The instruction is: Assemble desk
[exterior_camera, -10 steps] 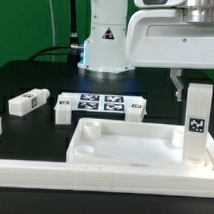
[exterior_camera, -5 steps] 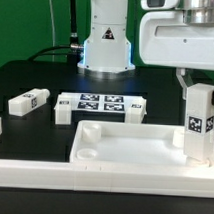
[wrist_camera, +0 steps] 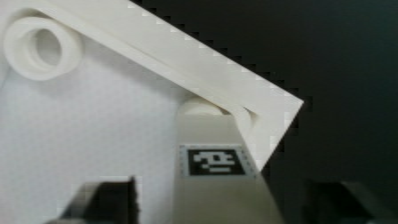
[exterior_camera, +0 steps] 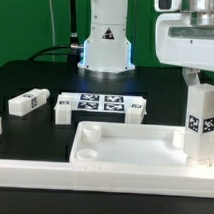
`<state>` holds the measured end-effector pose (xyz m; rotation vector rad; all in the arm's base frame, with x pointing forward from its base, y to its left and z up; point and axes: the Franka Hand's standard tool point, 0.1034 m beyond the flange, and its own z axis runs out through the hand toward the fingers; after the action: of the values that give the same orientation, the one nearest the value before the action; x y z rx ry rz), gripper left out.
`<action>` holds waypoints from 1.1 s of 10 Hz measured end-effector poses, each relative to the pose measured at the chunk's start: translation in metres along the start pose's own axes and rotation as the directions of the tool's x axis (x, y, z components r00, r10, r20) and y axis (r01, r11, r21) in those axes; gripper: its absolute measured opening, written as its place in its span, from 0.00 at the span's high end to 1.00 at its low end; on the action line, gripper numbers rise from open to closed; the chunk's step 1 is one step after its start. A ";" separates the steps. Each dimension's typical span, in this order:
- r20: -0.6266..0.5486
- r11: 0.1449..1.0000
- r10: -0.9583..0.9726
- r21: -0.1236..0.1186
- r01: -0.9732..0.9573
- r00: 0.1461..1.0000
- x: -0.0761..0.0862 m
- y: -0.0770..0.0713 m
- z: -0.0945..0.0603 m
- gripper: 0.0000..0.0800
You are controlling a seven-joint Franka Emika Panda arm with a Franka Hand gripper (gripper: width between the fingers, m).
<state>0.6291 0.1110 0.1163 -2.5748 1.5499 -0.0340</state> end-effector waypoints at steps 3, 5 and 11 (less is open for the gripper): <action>-0.003 0.969 -0.245 -0.012 0.245 0.970 0.001 -0.003 -0.002 0.21; -0.001 0.924 -0.383 -0.012 0.383 0.924 0.001 -0.002 -0.001 0.19; -0.032 0.605 -0.796 -0.032 0.795 0.605 0.009 -0.003 0.000 0.19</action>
Offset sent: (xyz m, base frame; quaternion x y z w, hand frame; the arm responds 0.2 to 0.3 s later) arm 0.0000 0.0000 0.0000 0.0000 0.0000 -0.1938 0.9810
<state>0.6358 0.1039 0.1158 -3.0487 0.2537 -0.1686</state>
